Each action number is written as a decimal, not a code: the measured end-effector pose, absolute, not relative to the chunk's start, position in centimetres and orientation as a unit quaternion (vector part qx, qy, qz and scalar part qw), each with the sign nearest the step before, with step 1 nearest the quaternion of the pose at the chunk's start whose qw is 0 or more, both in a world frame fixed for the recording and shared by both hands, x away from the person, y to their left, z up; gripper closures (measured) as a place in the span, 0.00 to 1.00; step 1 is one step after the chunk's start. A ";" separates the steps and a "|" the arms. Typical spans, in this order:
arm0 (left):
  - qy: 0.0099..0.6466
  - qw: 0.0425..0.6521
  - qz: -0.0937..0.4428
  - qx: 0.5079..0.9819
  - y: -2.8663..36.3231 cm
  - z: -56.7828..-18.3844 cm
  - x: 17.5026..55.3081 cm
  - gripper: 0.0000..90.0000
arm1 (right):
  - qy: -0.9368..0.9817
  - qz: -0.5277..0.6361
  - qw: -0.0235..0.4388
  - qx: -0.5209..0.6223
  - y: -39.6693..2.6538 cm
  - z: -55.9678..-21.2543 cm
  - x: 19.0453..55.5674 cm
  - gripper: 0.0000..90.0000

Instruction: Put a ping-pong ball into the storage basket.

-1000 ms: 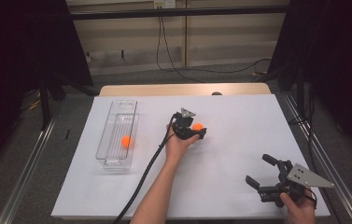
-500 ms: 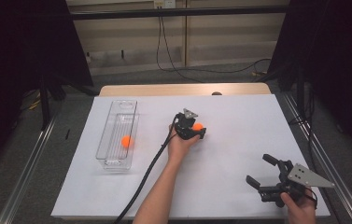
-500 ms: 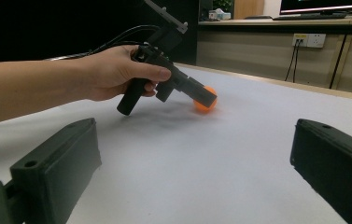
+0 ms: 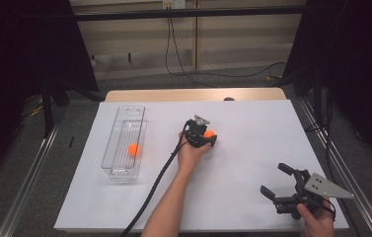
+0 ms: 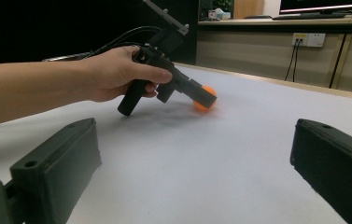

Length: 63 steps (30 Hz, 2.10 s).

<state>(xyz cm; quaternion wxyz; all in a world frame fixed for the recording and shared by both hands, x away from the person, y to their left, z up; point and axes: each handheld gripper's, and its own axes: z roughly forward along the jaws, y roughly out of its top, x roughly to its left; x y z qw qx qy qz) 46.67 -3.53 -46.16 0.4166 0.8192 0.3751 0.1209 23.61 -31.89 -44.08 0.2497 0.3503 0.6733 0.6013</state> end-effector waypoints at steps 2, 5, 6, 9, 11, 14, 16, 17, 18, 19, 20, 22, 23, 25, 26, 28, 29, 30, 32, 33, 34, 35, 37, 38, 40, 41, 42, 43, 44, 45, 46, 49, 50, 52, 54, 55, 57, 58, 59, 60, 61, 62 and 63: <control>0.375 0.417 0.120 0.819 -3.5 -46.2 46.7 0.56 | 0.674 0.601 0.250 0.350 -31.9 -44.1 23.6 0.01; 0.376 0.417 0.120 0.819 -3.5 -46.2 46.7 0.56 | 0.673 0.601 0.250 0.351 -31.9 -44.1 23.6 0.01; 0.377 0.417 0.123 0.818 -3.5 -46.2 46.7 0.56 | 0.674 0.601 0.251 0.350 -31.9 -44.1 23.6 0.01; 0.377 0.415 0.123 0.819 -3.5 -46.1 46.7 0.57 | 0.673 0.601 0.249 0.352 -32.0 -44.1 23.6 0.01; 0.377 0.413 0.124 0.820 -3.5 -46.1 46.7 0.57 | 0.672 0.601 0.250 0.352 -32.0 -44.1 23.6 0.01; 0.380 0.415 0.124 0.818 -3.4 -46.0 46.7 0.57 | 0.673 0.602 0.251 0.350 -31.9 -44.1 23.6 0.01; 0.377 0.410 0.125 0.821 -3.3 -45.9 46.6 0.57 | 0.673 0.601 0.250 0.351 -31.9 -44.1 23.6 0.01; 0.378 0.411 0.124 0.820 -3.3 -45.8 46.6 0.57 | 0.673 0.602 0.250 0.351 -31.9 -44.1 23.6 0.01; 0.379 0.411 0.124 0.820 -3.2 -45.7 46.6 0.57 | 0.673 0.602 0.250 0.351 -31.9 -44.1 23.6 0.01; 0.378 0.411 0.122 0.821 -3.2 -45.7 46.6 0.57 | 0.674 0.601 0.250 0.349 -31.9 -44.1 23.6 0.01; 0.378 0.412 0.123 0.820 -3.1 -45.6 46.6 0.57 | 0.673 0.601 0.251 0.350 -31.9 -44.1 23.6 0.01; 0.375 0.413 0.120 0.821 -3.1 -45.4 46.6 0.57 | 0.673 0.601 0.249 0.353 -31.9 -44.1 23.6 0.01; 0.376 0.414 0.118 0.820 -3.1 -45.3 46.5 0.57 | 0.672 0.601 0.249 0.353 -31.9 -44.1 23.6 0.01; 0.375 0.413 0.118 0.822 -2.9 -45.1 46.5 0.57 | 0.673 0.601 0.249 0.351 -31.9 -44.1 23.6 0.01; 0.376 0.417 0.115 0.819 -2.9 -45.0 46.4 0.57 | 0.673 0.601 0.249 0.351 -31.9 -44.1 23.6 0.01; 0.376 0.416 0.114 0.820 -2.7 -44.8 46.4 0.57 | 0.672 0.602 0.249 0.352 -31.9 -44.1 23.6 0.01; 0.377 0.415 0.114 0.820 -2.6 -44.6 46.4 0.57 | 0.672 0.602 0.249 0.352 -31.9 -44.1 23.6 0.01; 0.376 0.415 0.112 0.821 -2.6 -44.5 46.3 0.57 | 0.672 0.602 0.250 0.351 -31.9 -44.1 23.6 0.01; 0.374 0.417 0.114 0.820 -2.4 -44.1 46.2 0.57 | 0.674 0.601 0.250 0.350 -31.8 -44.1 23.6 0.01; 0.374 0.419 0.114 0.820 -2.3 -43.9 46.1 0.57 | 0.675 0.601 0.249 0.349 -31.9 -44.1 23.6 0.01; 0.377 0.422 0.112 0.817 -2.2 -43.8 46.0 0.57 | 0.674 0.601 0.249 0.350 -31.9 -44.1 23.6 0.01; 0.376 0.423 0.110 0.817 -2.1 -43.7 46.0 0.57 | 0.674 0.601 0.249 0.350 -31.9 -44.1 23.6 0.01; 0.375 0.423 0.111 0.817 -1.9 -43.5 45.9 0.57 | 0.674 0.601 0.250 0.350 -31.9 -44.1 23.6 0.01; 0.377 0.425 0.108 0.816 -1.9 -43.5 45.9 0.57 | 0.673 0.601 0.250 0.351 -31.9 -44.1 23.6 0.01; 0.373 0.422 0.110 0.819 -1.7 -43.4 45.8 0.57 | 0.673 0.601 0.250 0.351 -31.9 -44.1 23.6 0.01; 0.375 0.421 0.108 0.818 -1.6 -43.4 45.7 0.57 | 0.674 0.601 0.251 0.350 -31.8 -44.1 23.6 0.01; 0.374 0.422 0.106 0.819 -1.5 -43.4 45.7 0.57 | 0.675 0.600 0.251 0.350 -31.8 -44.1 23.7 0.01; 0.374 0.424 0.105 0.818 -1.4 -43.4 45.6 0.57 | 0.675 0.599 0.251 0.349 -31.8 -44.1 23.7 0.01; 0.375 0.423 0.104 0.818 -1.3 -43.4 45.6 0.57 | 0.675 0.600 0.251 0.350 -31.8 -44.1 23.7 0.01; 0.376 0.424 0.103 0.817 -1.2 -43.4 45.5 0.57 | 0.675 0.599 0.251 0.350 -31.8 -44.1 23.7 0.01; 0.374 0.423 0.103 0.819 -1.1 -43.3 45.5 0.57 | 0.675 0.599 0.250 0.351 -31.8 -44.1 23.6 0.01; 0.371 0.423 0.101 0.820 -1.0 -43.0 45.3 0.57 | 0.675 0.599 0.251 0.350 -31.8 -44.1 23.7 0.01; 0.369 0.424 0.100 0.821 -1.0 -42.9 45.3 0.57 | 0.675 0.599 0.251 0.350 -31.8 -44.1 23.7 0.01; 0.367 0.423 0.098 0.823 -0.8 -42.7 45.1 0.57 | 0.675 0.599 0.252 0.350 -31.8 -44.1 23.7 0.01; 0.368 0.426 0.096 0.821 -0.7 -42.7 45.0 0.57 | 0.676 0.599 0.251 0.350 -31.8 -44.1 23.7 0.01; 0.365 0.423 0.098 0.824 -0.6 -42.6 45.0 0.57 | 0.676 0.598 0.251 0.350 -31.8 -44.1 23.7 0.01; 0.365 0.424 0.097 0.823 -0.6 -42.5 44.8 0.57 | 0.675 0.599 0.250 0.351 -31.8 -44.1 23.6 0.01; 0.366 0.424 0.096 0.823 -0.5 -42.5 44.8 0.57 | 0.675 0.599 0.250 0.351 -31.8 -44.1 23.6 0.01; 0.367 0.425 0.094 0.822 -0.4 -42.5 44.8 0.57 | 0.675 0.599 0.251 0.350 -31.8 -44.1 23.6 0.01; 0.364 0.423 0.096 0.824 -0.3 -42.5 44.8 0.57 | 0.675 0.599 0.251 0.350 -31.8 -44.1 23.6 0.01; 0.365 0.422 0.095 0.824 -0.2 -42.5 44.7 0.57 | 0.675 0.599 0.250 0.350 -31.8 -44.1 23.6 0.01; 0.364 0.422 0.097 0.825 -0.1 -42.5 44.7 0.57 | 0.676 0.598 0.250 0.350 -31.8 -44.2 23.6 0.01; 0.366 0.421 0.098 0.824 0.0 -42.5 44.6 0.57 | 0.676 0.598 0.250 0.350 -31.8 -44.2 23.6 0.01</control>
